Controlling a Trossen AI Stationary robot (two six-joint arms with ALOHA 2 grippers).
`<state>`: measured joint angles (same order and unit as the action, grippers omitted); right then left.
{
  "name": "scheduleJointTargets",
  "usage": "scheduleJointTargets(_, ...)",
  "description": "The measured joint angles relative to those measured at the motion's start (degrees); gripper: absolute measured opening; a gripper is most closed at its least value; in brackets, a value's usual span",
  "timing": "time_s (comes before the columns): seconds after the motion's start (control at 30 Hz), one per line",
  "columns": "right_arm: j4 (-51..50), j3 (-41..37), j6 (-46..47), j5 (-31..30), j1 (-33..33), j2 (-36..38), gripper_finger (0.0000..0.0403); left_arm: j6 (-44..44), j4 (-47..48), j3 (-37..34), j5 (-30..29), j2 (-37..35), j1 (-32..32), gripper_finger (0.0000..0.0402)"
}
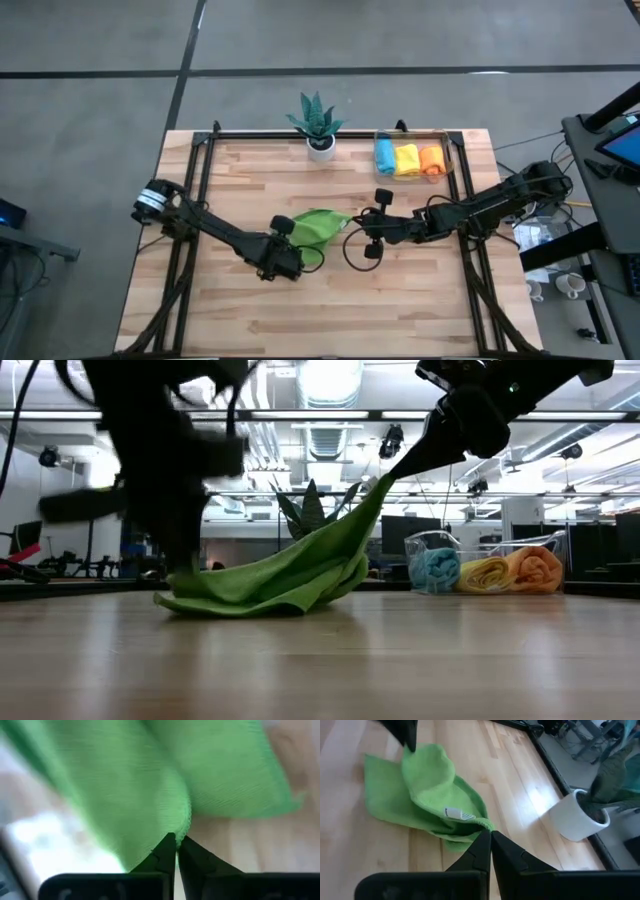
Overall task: Roll microfiber towels into tight, uniform cylinder then place into a basket
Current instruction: Fold the green microfiber cloth
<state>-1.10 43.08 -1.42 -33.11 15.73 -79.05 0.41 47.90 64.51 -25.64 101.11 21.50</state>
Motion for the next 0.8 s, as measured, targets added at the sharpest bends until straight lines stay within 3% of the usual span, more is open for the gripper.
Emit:
scheduleJointTargets(0.17, -2.53, 3.28, -4.64, -6.18, -0.22, 2.7, 0.0008, -0.35, 6.5, 3.73, -11.62, -7.43, -0.04, 0.0)
scheduleJointTargets(0.37, -16.81, 11.84, -4.62, -7.48, -4.76, 7.16, 0.0008, 0.0, 6.95, 5.57, -27.11, -22.38, -2.88, 0.0)
scheduleJointTargets(0.6, -30.21, 24.94, -6.59, -7.46, -12.91, 6.38, 0.0008, 5.12, 2.91, 7.39, -31.95, -35.23, -10.45, 0.0)
scheduleJointTargets(0.8, -35.99, 34.06, -9.35, -7.46, -17.99, 6.03, 0.0008, 18.47, -12.68, 7.95, -32.19, -40.41, -16.22, 0.0)
